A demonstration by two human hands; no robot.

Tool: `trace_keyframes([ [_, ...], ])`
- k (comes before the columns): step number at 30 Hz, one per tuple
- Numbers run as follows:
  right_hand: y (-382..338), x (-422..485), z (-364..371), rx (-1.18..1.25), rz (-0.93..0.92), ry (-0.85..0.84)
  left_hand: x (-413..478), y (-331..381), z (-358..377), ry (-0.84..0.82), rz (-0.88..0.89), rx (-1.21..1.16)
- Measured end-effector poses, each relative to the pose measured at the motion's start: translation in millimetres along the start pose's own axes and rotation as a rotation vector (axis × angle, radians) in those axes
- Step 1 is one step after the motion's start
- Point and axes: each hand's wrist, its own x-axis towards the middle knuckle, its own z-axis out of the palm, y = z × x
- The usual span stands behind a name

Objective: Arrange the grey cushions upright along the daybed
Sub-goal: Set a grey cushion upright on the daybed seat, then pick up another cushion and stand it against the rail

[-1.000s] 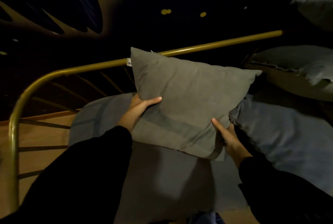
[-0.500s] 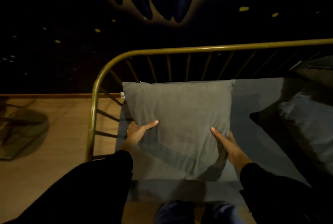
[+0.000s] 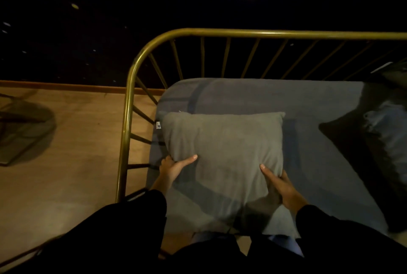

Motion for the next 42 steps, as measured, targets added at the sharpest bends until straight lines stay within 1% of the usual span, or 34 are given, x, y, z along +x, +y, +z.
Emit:
trace_keyframes([
  [2, -2.4, 2.0, 1.5, -0.005, 0.009, -0.011, 5.8, 2.5, -0.1, -0.018, -0.005, -0.01],
  [5, -2.7, 11.0, 2.0, -0.02, -0.026, -0.03, 9.3, 4.1, 0.0, -0.015, -0.026, -0.061],
  [9, -2.8, 16.8, 4.2, -0.026, -0.063, -0.046, 8.2, 12.3, -4.6, 0.03, -0.026, -0.047],
  [11, -6.0, 18.0, 7.9, -0.06, -0.04, -0.065, 9.5, 20.9, -11.6, 0.024, -0.004, -0.029],
  [13, -5.7, 24.7, 12.3, -0.138, -0.004, -0.025, 8.5, 28.8, -15.7, 0.008, 0.029, 0.049],
  [15, -5.3, 29.2, 23.9, -0.295, 0.063, 0.111, 5.5, 31.0, -12.6, -0.043, 0.077, 0.163],
  [16, -3.6, 29.6, 31.6, -0.419, 0.069, 0.186, 1.5, 29.9, -9.2, -0.073, 0.1, 0.223],
  [17, -2.7, 26.7, 41.7, -0.582, 0.043, 0.254, -2.0, 26.7, -4.6, -0.098, 0.114, 0.289],
  [18, -1.3, 22.1, 52.2, -0.764, -0.027, 0.306, -5.2, 23.2, -0.5, -0.113, 0.127, 0.357],
  [19, 0.4, 16.5, 63.4, -0.907, -0.121, 0.322, -7.8, 19.5, 2.3, -0.117, 0.135, 0.416],
  [20, 2.9, 11.3, 73.5, -1.009, -0.207, 0.299, -11.0, 17.3, 3.9, -0.108, 0.144, 0.465],
  [21, 2.4, 2.8, 83.7, -1.074, -0.246, 0.274, -15.0, 16.9, 5.6, -0.085, 0.15, 0.505],
  [24, 6.5, 2.1, 79.4, -1.205, -0.258, 0.148, -30.0, 23.2, 20.1, 0.023, 0.162, 0.58],
  [26, -8.0, 6.0, 59.2, -1.209, -0.284, 0.029, -46.5, 31.3, 38.3, 0.104, 0.217, 0.669],
  [27, -19.9, 6.6, 49.1, -1.171, -0.279, -0.037, -55.7, 35.8, 47.6, 0.136, 0.262, 0.725],
  [29, -44.2, 2.5, 30.7, -1.065, -0.237, -0.11, -74.4, 48.6, 63.8, 0.175, 0.406, 0.806],
  [30, -54.5, -1.8, 22.5, -1.025, -0.22, -0.104, -84.1, 57.1, 71.8, 0.18, 0.504, 0.815],
  [31, -63.6, -7.9, 13.8, -0.994, -0.21, -0.08, -93.6, 67.2, 81.8, 0.153, 0.597, 0.817],
  [33, -76.1, -17.6, -5.9, -0.963, -0.215, -0.043, -111.8, 91.6, 106.6, 0.011, 0.724, 0.804],
  [36, -92.6, -27.7, -52.4, -0.954, -0.225, 0.011, -133.2, 133.0, 154.6, -0.176, 0.814, 0.84],
  [39, -114.7, -38.2, -121.9, -0.839, -0.259, 0.155, -160.5, 176.8, 206.5, -0.288, 0.857, 0.916],
  [42, -140.3, -45.9, -203.5, -0.709, -0.34, 0.354, -196.5, 223.5, 257.6, -0.34, 0.955, 0.975],
])
